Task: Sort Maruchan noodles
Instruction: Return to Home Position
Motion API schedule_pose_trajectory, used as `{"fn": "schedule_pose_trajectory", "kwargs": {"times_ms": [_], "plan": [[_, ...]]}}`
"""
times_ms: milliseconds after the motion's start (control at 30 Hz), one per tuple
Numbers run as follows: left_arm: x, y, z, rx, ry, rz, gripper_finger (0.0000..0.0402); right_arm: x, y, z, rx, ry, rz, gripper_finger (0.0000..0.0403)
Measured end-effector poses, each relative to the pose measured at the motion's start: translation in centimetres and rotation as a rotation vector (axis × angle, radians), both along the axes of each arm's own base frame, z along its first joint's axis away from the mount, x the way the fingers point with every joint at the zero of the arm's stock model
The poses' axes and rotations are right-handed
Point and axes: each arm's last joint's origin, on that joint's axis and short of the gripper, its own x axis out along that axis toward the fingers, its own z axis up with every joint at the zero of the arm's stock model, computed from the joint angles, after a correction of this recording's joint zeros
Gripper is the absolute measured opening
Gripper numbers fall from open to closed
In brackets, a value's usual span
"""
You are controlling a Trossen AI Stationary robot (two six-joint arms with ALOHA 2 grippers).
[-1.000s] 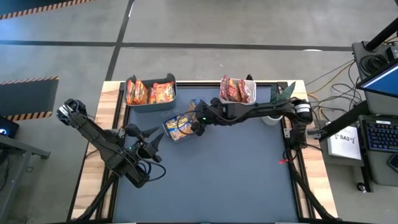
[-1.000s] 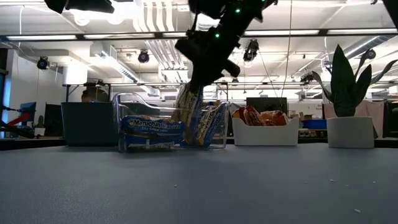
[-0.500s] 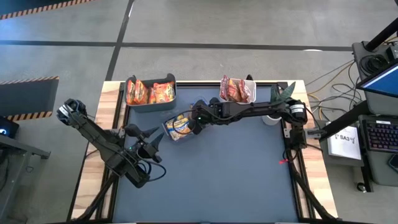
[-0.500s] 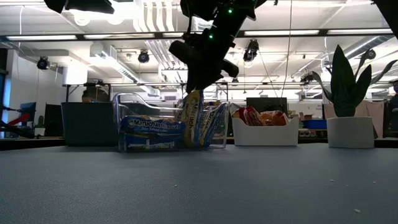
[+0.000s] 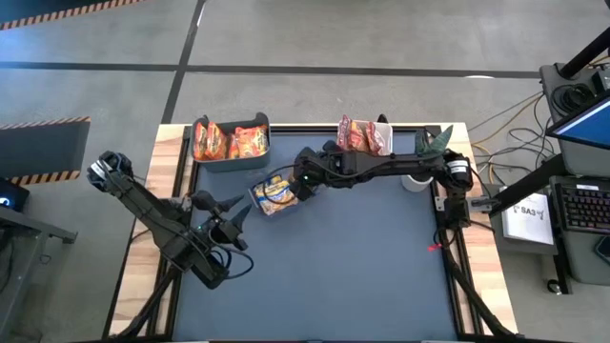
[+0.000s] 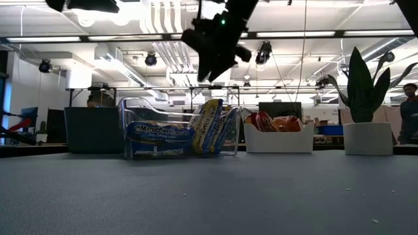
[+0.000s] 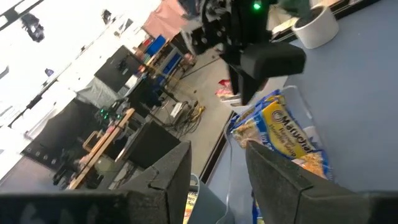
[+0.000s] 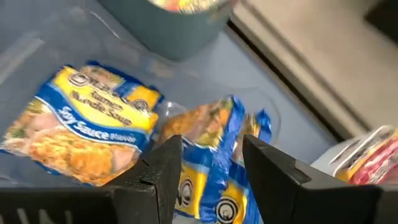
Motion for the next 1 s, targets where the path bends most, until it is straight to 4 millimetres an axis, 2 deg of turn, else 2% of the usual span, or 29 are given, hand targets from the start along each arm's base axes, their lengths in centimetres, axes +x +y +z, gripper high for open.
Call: {"fn": "schedule_pose_trajectory", "kwargs": {"times_ms": [133,233,367,500,600,700,767,833,933,1000], "plan": [[-1.3,-1.3,-0.6,0.027,0.004,-0.080,0.0137,-0.3,2.1,0.9,-0.093,-0.008,0.107,0.0148],[-2.8,-2.2,-1.0,0.063,-0.060,-0.155,0.0137,-1.0,4.2,1.2,-0.110,-0.025,0.224,0.0138],[-5.1,-2.7,-1.1,0.031,-0.155,-0.251,0.0132,-2.8,6.8,1.6,-0.110,-0.133,0.338,0.0125],[-6.5,-2.2,-1.6,-0.076,-0.220,-0.289,0.0113,-5.2,8.4,0.3,-0.139,-0.213,0.420,0.0113],[-6.9,-1.6,-1.8,-0.134,-0.226,-0.282,0.0091,-7.4,8.9,-0.8,-0.206,-0.231,0.481,0.0105],[-6.6,-1.5,-2.1,-0.223,-0.219,-0.255,0.0067,-9.6,8.6,-1.8,-0.287,-0.194,0.420,0.0097],[-6.3,-1.7,-2.3,-0.288,-0.226,-0.239,0.0049,-11.1,8.1,-2.2,-0.247,-0.210,0.310,0.0091],[-5.9,-2.1,-2.8,-0.344,-0.232,-0.228,0.0031,-12.5,7.9,-2.8,-0.202,-0.219,0.270,0.0085],[-5.3,-3.1,-4.0,-0.376,-0.246,-0.240,0.0006,-14.1,8.1,-3.9,-0.131,-0.198,0.377,0.0082],[-4.9,-3.7,-4.9,-0.373,-0.240,-0.258,0.0005,-15.2,8.1,-4.1,-0.086,-0.230,0.418,0.0082]]}}
